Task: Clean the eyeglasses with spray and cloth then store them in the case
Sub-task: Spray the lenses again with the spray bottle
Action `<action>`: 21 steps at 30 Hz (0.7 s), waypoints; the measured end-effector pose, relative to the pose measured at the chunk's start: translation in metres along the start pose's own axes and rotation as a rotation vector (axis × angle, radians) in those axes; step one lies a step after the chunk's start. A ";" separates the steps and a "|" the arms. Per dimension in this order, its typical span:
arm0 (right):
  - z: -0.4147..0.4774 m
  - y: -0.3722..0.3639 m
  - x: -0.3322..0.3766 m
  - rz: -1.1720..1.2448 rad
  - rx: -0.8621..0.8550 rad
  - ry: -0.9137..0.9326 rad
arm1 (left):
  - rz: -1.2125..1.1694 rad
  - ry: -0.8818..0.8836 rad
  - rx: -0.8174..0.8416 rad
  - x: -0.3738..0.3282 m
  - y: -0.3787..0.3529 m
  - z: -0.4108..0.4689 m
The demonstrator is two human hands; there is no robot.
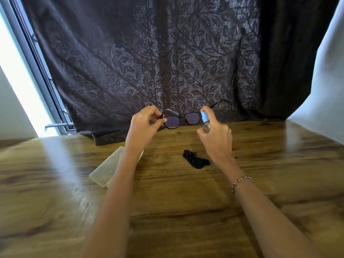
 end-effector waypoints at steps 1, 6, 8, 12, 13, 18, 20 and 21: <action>0.000 0.000 -0.001 -0.006 -0.010 -0.011 | -0.002 0.002 0.002 0.000 0.000 0.000; 0.002 -0.001 0.000 0.028 -0.013 0.017 | -0.011 0.012 0.008 0.001 -0.001 0.000; 0.001 -0.002 -0.001 0.053 0.014 0.044 | 0.000 0.010 0.009 0.002 -0.001 0.000; -0.002 -0.010 -0.009 0.140 0.114 0.000 | 0.032 0.020 -0.032 0.006 0.000 0.000; -0.003 -0.012 -0.013 0.162 0.128 -0.016 | 0.040 0.022 -0.041 0.008 0.000 0.000; -0.004 -0.019 -0.039 0.358 0.123 -0.216 | 0.065 0.039 -0.041 0.013 -0.001 -0.001; -0.001 -0.019 -0.051 0.440 0.112 -0.305 | 0.068 0.044 -0.041 0.014 -0.002 -0.001; 0.001 -0.018 -0.055 0.452 0.104 -0.331 | 0.068 0.045 -0.043 0.014 -0.001 -0.001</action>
Point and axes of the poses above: each hand's wrist, its own z-axis towards the middle knuckle, its own y-axis out of the back of the hand, x = y × z, the point moved 5 cm from there along z, towards the middle knuckle, and after that the axes turned 3 degrees about z, right-handed, at the moved point
